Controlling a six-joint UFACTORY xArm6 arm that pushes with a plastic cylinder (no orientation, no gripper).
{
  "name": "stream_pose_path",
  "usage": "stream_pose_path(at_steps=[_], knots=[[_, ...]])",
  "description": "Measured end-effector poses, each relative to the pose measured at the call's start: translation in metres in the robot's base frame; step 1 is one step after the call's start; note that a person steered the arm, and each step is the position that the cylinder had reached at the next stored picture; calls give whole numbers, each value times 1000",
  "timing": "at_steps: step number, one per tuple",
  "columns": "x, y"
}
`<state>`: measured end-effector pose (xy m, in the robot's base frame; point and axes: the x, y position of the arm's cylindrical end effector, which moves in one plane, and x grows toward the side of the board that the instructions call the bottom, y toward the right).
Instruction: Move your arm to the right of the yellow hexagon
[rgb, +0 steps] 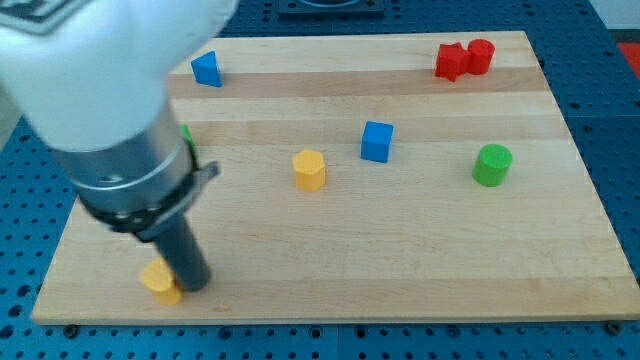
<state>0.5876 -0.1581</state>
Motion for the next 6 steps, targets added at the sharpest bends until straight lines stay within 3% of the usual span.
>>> stream_pose_path(at_steps=[1, 2, 4, 5, 6], knots=[[0, -19], [1, 6], [-43, 180], [-82, 213], [-117, 201]])
